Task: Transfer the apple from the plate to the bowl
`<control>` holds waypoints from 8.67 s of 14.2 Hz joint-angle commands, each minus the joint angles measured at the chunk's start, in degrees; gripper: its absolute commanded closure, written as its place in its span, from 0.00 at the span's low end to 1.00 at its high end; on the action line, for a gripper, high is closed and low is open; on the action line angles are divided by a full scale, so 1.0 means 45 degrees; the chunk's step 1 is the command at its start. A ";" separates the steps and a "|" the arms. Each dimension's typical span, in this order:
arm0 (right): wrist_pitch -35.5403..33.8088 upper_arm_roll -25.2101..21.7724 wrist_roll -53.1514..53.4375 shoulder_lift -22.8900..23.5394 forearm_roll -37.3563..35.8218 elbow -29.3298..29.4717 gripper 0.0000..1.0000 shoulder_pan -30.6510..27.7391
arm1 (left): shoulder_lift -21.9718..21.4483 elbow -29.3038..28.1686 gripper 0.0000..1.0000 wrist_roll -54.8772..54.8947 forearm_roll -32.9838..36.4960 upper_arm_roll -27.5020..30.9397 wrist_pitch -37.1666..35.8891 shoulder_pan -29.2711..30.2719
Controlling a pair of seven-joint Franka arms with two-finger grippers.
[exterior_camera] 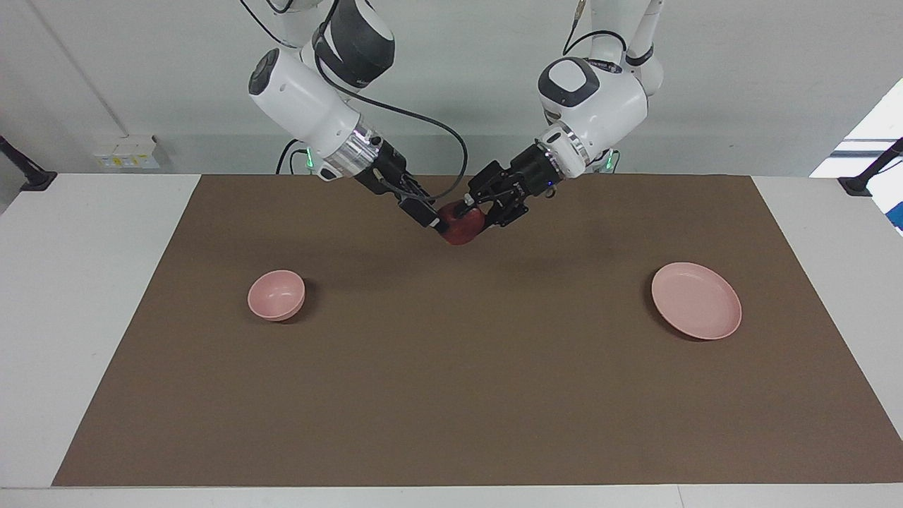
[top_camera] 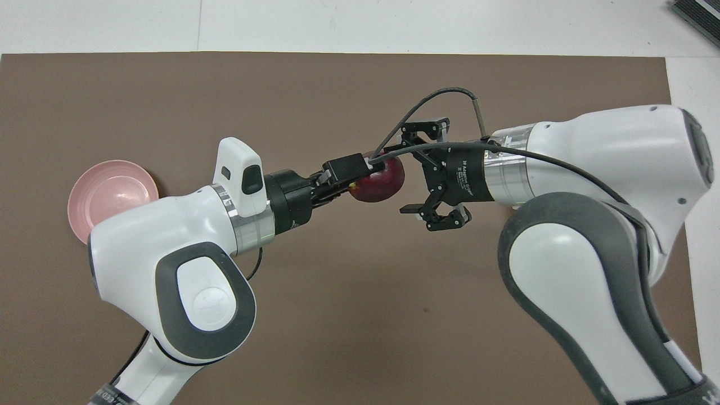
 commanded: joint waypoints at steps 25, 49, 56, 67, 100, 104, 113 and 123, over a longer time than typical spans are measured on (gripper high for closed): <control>-0.0332 -0.0150 -0.0445 0.0286 0.0717 0.0533 1.00 -0.0088 | -0.0301 0.0023 0.00 -0.0758 -0.0184 0.0012 0.0101 0.0181; -0.0159 -0.0150 -1.5699 0.1848 -0.8717 -0.0870 1.00 -0.4931 | 0.0186 0.4139 0.00 -0.2499 1.5579 0.5381 -1.1128 0.0279; 0.0565 -0.0150 -1.5719 0.1907 -0.8717 -0.1693 1.00 -0.4912 | 0.0284 0.7245 0.00 0.0408 1.7297 0.6455 -1.4680 0.0318; 0.1326 -0.0150 -1.5602 0.2337 -0.8717 -0.2123 1.00 -0.4795 | 0.0050 0.7640 0.00 0.1310 1.7258 0.6595 -1.5562 0.0415; -0.7106 -0.0209 -1.3785 -0.1452 -0.9400 0.2834 0.00 -0.4502 | -0.0653 0.6644 0.00 0.1270 1.7278 0.7044 -1.5739 0.0572; -0.8181 -0.0209 -1.3786 -0.2017 -0.9556 0.3443 0.00 -0.4502 | -0.0653 0.6625 0.00 0.1270 1.7278 0.7044 -1.5739 0.0572; -0.8613 -0.0150 -1.4546 -0.2546 -0.9595 0.3188 0.00 -0.4638 | -0.0672 0.6644 0.00 0.1270 1.7278 0.7044 -1.5739 0.0572; -0.8399 -0.0170 -1.5172 -0.2585 -0.9771 0.3072 0.00 -0.4638 | -0.0653 0.6644 0.00 0.1270 1.7278 0.7063 -1.5739 0.0572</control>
